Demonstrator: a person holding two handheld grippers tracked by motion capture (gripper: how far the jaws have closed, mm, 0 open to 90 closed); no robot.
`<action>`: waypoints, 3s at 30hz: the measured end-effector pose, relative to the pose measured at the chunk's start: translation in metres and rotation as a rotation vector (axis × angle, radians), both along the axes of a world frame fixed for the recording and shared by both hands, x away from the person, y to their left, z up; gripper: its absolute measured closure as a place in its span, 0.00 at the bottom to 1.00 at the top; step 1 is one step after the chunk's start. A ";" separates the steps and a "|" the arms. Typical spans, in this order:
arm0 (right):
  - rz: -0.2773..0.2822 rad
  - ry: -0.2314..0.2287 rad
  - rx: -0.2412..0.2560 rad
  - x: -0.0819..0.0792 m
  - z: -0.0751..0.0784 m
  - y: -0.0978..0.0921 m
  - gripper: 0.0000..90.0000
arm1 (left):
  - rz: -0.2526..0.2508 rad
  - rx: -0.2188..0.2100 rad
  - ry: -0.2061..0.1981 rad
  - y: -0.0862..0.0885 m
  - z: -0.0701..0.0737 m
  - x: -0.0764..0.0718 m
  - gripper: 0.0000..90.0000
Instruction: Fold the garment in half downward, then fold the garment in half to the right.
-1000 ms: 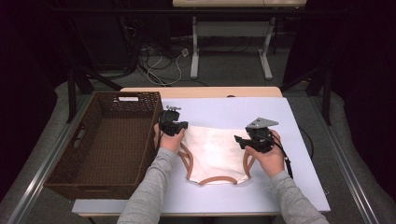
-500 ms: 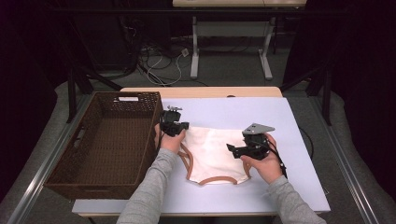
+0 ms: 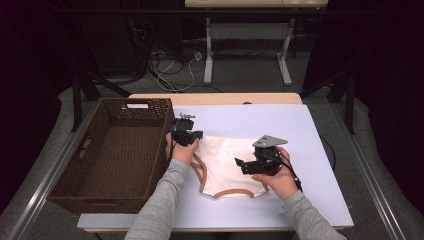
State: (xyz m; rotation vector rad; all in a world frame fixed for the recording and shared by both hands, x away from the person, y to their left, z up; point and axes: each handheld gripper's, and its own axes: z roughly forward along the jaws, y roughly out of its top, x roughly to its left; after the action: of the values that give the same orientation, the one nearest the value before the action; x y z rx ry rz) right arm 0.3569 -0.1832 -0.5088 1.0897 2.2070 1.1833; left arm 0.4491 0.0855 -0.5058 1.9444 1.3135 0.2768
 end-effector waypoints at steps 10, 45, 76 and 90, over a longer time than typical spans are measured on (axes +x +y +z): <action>0.085 0.008 -0.025 -0.014 -0.007 0.024 0.18 | 0.000 0.000 -0.012 -0.001 0.001 -0.001 0.98; 0.249 0.045 -0.087 -0.040 -0.027 0.067 0.49 | 0.003 0.011 -0.005 -0.001 -0.001 0.001 0.98; 0.323 0.056 -0.122 -0.058 -0.039 0.098 0.58 | 0.008 0.009 0.000 0.001 -0.002 0.003 0.98; 0.341 0.076 -0.142 -0.061 -0.044 0.105 0.68 | 0.010 0.007 -0.002 0.001 -0.002 0.002 0.98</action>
State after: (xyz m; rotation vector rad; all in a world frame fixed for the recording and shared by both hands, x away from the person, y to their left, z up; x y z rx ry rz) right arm 0.2959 -0.0786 -0.5528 0.7317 2.5657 1.1079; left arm 0.4515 0.0865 -0.5076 1.9436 1.3232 0.2880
